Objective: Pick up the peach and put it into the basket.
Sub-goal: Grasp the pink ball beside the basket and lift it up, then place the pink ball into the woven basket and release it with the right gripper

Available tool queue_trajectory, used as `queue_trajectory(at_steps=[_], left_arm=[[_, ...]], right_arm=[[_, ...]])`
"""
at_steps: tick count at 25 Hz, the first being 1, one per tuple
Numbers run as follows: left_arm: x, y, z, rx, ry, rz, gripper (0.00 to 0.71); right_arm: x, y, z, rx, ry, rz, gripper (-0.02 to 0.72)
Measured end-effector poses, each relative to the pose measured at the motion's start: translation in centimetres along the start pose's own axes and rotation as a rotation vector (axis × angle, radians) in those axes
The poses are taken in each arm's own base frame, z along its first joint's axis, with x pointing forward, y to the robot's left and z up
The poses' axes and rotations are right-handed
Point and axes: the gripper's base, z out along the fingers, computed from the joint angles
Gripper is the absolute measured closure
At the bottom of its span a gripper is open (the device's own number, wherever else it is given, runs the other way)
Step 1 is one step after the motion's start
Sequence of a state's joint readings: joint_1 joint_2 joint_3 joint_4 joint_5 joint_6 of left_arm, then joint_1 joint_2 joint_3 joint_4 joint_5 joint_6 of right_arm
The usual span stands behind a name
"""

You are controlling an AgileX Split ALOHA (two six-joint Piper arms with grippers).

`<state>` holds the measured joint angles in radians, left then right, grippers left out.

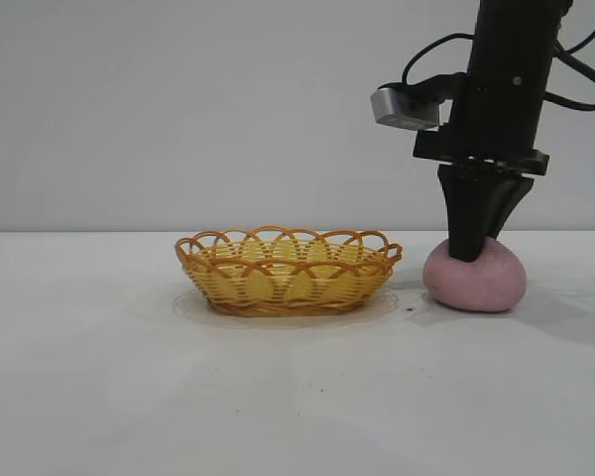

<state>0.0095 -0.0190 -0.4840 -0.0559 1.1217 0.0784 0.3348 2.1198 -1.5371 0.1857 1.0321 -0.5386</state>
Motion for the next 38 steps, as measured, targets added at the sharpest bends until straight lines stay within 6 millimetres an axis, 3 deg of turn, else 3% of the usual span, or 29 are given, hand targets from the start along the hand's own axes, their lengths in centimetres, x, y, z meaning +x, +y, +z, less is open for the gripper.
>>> queue_trajectory(at_steps=[5, 12, 16, 28, 32, 38], left_arm=[[0.0, 0.0, 0.0, 0.000, 0.000, 0.000, 0.330], [0.0, 0.0, 0.0, 0.000, 0.000, 0.000, 0.330], [0.0, 0.0, 0.0, 0.002, 0.000, -0.001, 0.330], [0.0, 0.0, 0.0, 0.002, 0.000, -0.001, 0.330], [0.0, 0.0, 0.0, 0.002, 0.000, -0.001, 0.330], [0.0, 0.0, 0.0, 0.002, 0.000, -0.001, 0.330]], right_arm=[[-0.8, -0.1, -2.0, -0.002, 0.012, -0.020, 0.703], [-3.7, -0.5, -7.9, 0.075, -0.116, -0.063, 0.703], [-4.8, 0.8, -9.2, 0.068, -0.164, -0.091, 0.703], [-7.4, 9.6, -6.9, 0.002, -0.129, -0.286, 0.703], [-7.9, 10.6, -4.8, -0.021, -0.087, -0.306, 0.703], [-8.1, 10.6, -2.5, -0.050, -0.048, -0.297, 0.703]])
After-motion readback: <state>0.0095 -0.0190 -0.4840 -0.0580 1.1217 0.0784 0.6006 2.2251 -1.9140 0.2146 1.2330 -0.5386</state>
